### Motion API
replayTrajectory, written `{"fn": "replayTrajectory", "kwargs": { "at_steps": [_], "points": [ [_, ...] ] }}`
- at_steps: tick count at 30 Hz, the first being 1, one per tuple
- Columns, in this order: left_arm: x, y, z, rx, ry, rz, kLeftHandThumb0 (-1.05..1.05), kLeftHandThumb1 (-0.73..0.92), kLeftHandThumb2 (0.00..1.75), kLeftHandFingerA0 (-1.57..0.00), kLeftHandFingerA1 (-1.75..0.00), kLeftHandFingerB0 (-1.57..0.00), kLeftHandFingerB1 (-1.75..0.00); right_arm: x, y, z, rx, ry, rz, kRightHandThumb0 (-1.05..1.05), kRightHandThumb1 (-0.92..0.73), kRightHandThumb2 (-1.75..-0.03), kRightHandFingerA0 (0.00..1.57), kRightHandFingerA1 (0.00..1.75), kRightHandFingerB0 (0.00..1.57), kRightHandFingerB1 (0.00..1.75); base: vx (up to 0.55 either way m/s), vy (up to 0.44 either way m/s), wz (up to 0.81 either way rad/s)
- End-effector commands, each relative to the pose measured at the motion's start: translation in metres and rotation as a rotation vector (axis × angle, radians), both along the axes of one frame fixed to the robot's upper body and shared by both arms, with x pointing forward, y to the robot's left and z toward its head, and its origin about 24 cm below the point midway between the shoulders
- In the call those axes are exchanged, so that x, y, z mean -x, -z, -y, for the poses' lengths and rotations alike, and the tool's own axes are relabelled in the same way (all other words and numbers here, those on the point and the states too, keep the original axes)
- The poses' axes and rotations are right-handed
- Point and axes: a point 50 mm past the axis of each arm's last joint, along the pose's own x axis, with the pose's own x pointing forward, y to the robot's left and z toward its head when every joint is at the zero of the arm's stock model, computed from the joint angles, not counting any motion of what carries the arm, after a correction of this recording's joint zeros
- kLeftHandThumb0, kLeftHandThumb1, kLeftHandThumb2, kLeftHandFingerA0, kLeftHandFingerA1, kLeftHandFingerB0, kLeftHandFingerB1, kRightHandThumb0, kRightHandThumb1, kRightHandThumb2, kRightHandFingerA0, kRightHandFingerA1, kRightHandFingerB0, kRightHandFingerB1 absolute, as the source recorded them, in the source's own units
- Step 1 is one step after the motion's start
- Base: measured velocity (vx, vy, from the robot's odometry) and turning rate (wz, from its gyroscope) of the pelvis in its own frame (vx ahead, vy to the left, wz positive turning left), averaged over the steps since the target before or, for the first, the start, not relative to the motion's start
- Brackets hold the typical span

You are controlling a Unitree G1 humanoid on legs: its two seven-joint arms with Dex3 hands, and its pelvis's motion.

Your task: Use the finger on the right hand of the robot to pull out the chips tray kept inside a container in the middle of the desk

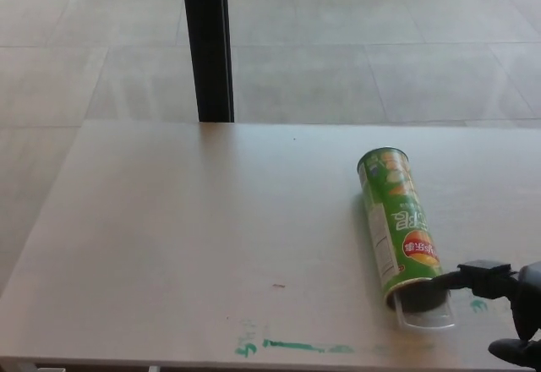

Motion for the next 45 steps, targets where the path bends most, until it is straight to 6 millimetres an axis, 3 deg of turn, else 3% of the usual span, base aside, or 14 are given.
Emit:
{"fn": "replayTrajectory", "kwargs": {
  "at_steps": [1,9,10,11,14,15,16,24,25,26,27,28,29,45],
  "points": [
    [0.0,-0.005,-0.006,-0.02,0.004,0.01,-0.48,0.69,0.61,-0.55,-0.67,-0.44,-0.47,0.0,0.001,-0.006,0.067,-0.072,0.051,-0.19,-0.56,-0.58,0.79,1.37,0.38,0.36,0.0,0.0,0.0],
    [-0.003,-0.007,-0.007,-0.026,0.02,0.006,-0.49,0.71,0.61,-0.53,-0.64,-0.43,-0.46,-0.001,0.007,-0.005,0.139,-0.059,0.003,-0.24,-0.57,-0.57,0.77,1.31,0.35,0.34,0.0,0.0,0.0],
    [-0.003,-0.006,-0.007,-0.021,0.009,0.007,-0.51,0.53,0.92,-0.52,-0.7,-0.38,-0.58,-0.002,0.008,-0.005,0.14,-0.061,0.01,-0.21,-0.55,-0.58,0.8,1.3,0.36,0.35,0.0,0.0,0.0],
    [-0.002,-0.006,-0.007,-0.027,0.013,0.002,-0.5,0.7,0.61,-0.56,-0.66,-0.44,-0.45,-0.002,0.009,-0.006,0.138,-0.061,0.013,-0.21,-0.55,-0.57,0.81,1.28,0.36,0.36,0.0,0.0,0.0],
    [-0.003,-0.006,-0.006,-0.03,0.019,0.0,-0.5,0.71,0.61,-0.54,-0.66,-0.44,-0.46,-0.004,0.013,-0.007,0.132,-0.057,0.009,-0.2,-0.55,-0.58,0.79,1.31,0.37,0.36,0.0,0.0,0.0],
    [-0.003,-0.006,-0.006,-0.033,0.028,-0.001,-0.51,0.71,0.61,-0.54,-0.66,-0.44,-0.45,-0.005,0.015,-0.007,0.133,-0.052,0.003,-0.29,-0.51,-0.69,0.79,1.24,0.33,0.42,0.0,0.0,0.0],
    [-0.003,-0.006,-0.006,-0.034,0.023,0.003,-0.48,0.71,0.61,-0.55,-0.65,-0.45,-0.46,-0.006,0.018,-0.009,0.141,-0.056,-0.007,-0.22,-0.56,-0.59,0.79,1.31,0.35,0.36,0.0,0.0,0.0],
    [-0.003,-0.007,-0.007,-0.03,0.029,0.002,-0.48,0.7,0.61,-0.54,-0.64,-0.43,-0.45,-0.014,0.029,-0.012,0.182,-0.028,-0.051,-0.22,-0.56,-0.57,0.78,1.28,0.36,0.36,0.0,0.0,0.0],
    [-0.002,-0.006,-0.007,-0.021,0.02,0.004,-0.5,0.53,0.93,-0.5,-0.69,-0.37,-0.57,-0.014,0.031,-0.012,0.187,-0.022,-0.055,-0.22,-0.55,-0.57,0.79,1.26,0.36,0.36,0.0,0.0,0.0],
    [-0.002,-0.006,-0.006,-0.026,0.02,0.003,-0.48,0.69,0.61,-0.54,-0.65,-0.44,-0.46,-0.016,0.033,-0.013,0.201,-0.013,-0.062,-0.22,-0.56,-0.57,0.78,1.26,0.36,0.35,0.0,0.0,0.0],
    [-0.003,-0.006,-0.006,-0.04,0.04,-0.003,-0.51,0.54,0.93,-0.52,-0.71,-0.38,-0.57,-0.019,0.037,-0.014,0.217,-0.002,-0.074,-0.27,-0.57,-0.57,0.78,1.27,0.35,0.35,0.0,0.0,0.0],
    [-0.003,-0.006,-0.006,-0.042,0.043,-0.004,-0.51,0.54,0.93,-0.52,-0.71,-0.38,-0.57,-0.019,0.037,-0.014,0.22,0.0,-0.075,-0.27,-0.57,-0.57,0.78,1.27,0.35,0.35,0.0,0.0,0.0],
    [-0.003,-0.006,-0.006,-0.043,0.038,-0.007,-0.5,0.69,0.61,-0.54,-0.66,-0.45,-0.45,-0.021,0.04,-0.015,0.211,0.009,-0.08,-0.26,-0.57,-0.57,0.79,1.26,0.36,0.36,0.0,0.0,0.0],
    [-0.004,-0.007,-0.007,-0.031,0.02,0.007,-0.48,0.68,0.6,-0.55,-0.68,-0.46,-0.46,-0.011,0.051,0.001,0.27,0.018,-0.121,-0.22,-0.57,-0.58,0.85,1.34,0.38,0.38,0.0,0.0,0.0]
  ]
}}
